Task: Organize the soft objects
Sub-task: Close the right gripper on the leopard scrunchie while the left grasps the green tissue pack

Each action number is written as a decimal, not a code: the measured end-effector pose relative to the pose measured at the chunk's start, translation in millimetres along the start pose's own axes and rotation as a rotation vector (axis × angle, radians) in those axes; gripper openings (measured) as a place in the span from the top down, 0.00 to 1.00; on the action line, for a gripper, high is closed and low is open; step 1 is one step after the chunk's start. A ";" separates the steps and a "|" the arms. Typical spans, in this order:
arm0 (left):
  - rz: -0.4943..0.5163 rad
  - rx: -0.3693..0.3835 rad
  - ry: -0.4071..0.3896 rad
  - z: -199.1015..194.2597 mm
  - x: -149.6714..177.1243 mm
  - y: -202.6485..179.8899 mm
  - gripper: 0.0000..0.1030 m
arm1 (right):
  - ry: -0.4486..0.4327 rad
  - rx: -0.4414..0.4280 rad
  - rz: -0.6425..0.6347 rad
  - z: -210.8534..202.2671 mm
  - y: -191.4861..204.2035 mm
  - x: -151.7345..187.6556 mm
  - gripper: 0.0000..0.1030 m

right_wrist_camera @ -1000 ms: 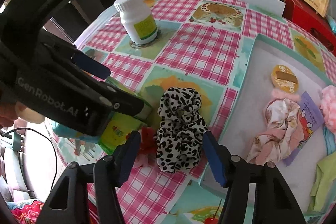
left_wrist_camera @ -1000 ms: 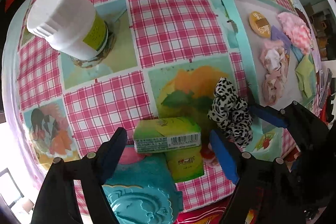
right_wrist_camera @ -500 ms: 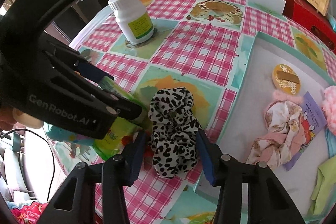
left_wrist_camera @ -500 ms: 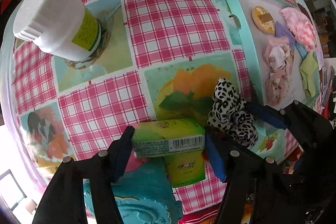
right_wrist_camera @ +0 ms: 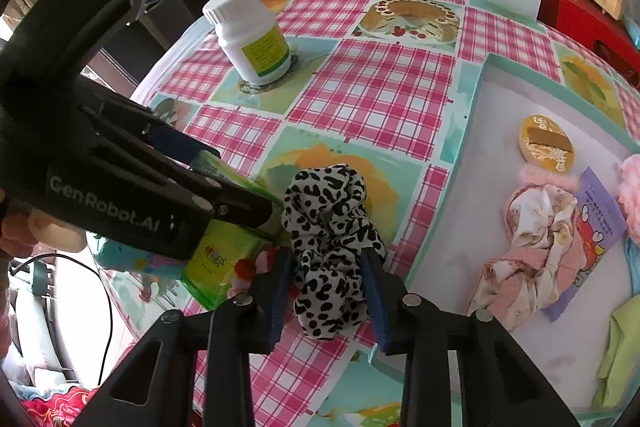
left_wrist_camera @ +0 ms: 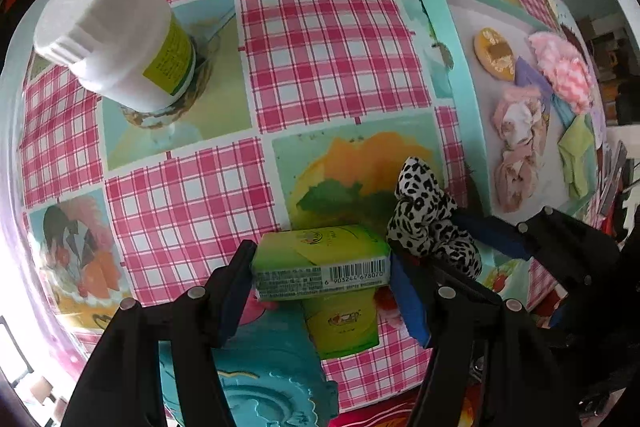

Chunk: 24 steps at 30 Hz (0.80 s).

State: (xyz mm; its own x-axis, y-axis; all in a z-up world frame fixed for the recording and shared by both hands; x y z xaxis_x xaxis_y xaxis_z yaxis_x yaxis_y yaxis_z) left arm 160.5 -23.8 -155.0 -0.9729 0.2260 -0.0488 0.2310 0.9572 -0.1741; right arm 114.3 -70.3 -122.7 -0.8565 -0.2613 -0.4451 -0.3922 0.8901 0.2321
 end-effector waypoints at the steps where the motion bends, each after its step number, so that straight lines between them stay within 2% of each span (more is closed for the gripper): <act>1: -0.009 0.005 -0.010 -2.2 -0.5 1.0 0.36 | -0.003 0.001 -0.002 -0.9 0.4 -0.5 0.68; 8: -0.089 0.014 -0.119 -25.8 -7.3 16.8 0.36 | -0.035 -0.012 0.008 -8.2 0.8 -3.5 0.75; 18: -0.263 0.097 -0.299 -62.7 0.0 34.9 0.36 | -0.094 -0.029 0.025 -22.2 -1.5 -10.8 0.75; 24: -0.324 0.096 -0.386 -89.1 12.6 39.8 0.36 | -0.136 -0.032 0.034 -35.1 -2.3 -17.2 0.75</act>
State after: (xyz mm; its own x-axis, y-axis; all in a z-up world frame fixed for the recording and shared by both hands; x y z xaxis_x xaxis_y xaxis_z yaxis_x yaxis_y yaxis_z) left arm 156.8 33.3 -75.0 -0.9252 -0.1799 -0.3340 -0.0645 0.9421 -0.3289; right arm 118.1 -80.9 -85.3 -0.8172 -0.1764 -0.5488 -0.3762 0.8845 0.2759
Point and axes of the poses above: each gripper's, at about its wrist camera, not at the fingertips, and z roughly the way its jaws point, y to its left, x to its underside, the point moved 10 cm from there along z, roughly the way its jaws point, and after that the axes turned 6 degrees about -y, right-handed, at the moved point
